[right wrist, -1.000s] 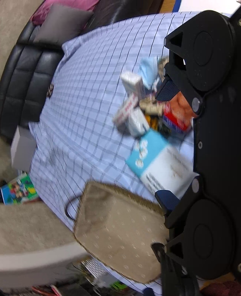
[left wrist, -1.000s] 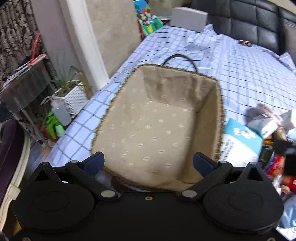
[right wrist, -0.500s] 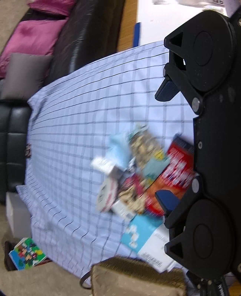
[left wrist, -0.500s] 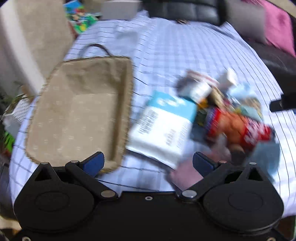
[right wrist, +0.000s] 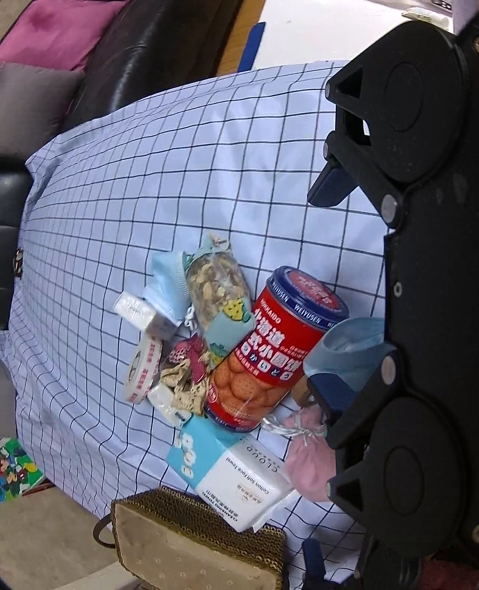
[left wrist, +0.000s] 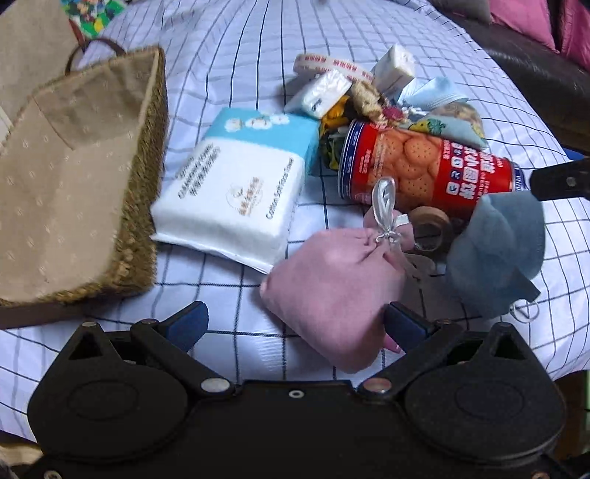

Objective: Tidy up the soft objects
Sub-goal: 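Move the left tool to the pink pouch and close on it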

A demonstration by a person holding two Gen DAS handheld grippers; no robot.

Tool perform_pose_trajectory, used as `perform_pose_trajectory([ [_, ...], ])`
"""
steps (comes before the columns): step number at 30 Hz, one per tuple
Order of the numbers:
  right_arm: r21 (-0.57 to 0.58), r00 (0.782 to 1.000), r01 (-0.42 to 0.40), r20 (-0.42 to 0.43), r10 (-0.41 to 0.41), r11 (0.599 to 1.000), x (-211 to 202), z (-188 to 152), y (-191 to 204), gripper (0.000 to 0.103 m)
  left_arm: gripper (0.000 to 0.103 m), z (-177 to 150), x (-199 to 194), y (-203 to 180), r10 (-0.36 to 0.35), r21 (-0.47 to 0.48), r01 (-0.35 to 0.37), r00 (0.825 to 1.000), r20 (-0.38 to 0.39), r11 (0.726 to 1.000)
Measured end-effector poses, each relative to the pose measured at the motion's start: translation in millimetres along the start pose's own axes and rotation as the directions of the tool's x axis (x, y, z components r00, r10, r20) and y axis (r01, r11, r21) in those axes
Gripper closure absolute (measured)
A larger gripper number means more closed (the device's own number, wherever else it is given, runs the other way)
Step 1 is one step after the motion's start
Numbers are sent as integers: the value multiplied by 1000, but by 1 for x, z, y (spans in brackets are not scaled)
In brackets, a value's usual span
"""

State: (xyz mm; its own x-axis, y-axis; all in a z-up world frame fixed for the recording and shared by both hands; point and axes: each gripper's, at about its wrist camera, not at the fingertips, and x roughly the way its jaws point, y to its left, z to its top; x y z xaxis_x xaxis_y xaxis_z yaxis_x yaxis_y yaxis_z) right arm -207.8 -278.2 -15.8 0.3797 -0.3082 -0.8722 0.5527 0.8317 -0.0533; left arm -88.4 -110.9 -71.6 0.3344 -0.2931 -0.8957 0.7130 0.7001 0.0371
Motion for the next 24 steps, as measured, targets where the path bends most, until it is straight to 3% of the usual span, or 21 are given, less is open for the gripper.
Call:
perform_pose_trajectory([
  [5,-29,1000,0,20,0,1000,-6,4,6,6,4,6,18,0,-35,-44,34,999,-33,998],
  [16,-44,1000,5,30,-4,999,-6,1,4,6,2,7,47,-17,-15,-27,13,995,-96,1000],
  [22,-58,999,-7,42,9,998,-5,0,6,5,4,8,47,-9,-56,-57,51,993,-106,997],
  [24,-60,999,-11,31,13,998,-4,0,6,5,9,8,47,-7,-65,-55,60,993,-103,997],
])
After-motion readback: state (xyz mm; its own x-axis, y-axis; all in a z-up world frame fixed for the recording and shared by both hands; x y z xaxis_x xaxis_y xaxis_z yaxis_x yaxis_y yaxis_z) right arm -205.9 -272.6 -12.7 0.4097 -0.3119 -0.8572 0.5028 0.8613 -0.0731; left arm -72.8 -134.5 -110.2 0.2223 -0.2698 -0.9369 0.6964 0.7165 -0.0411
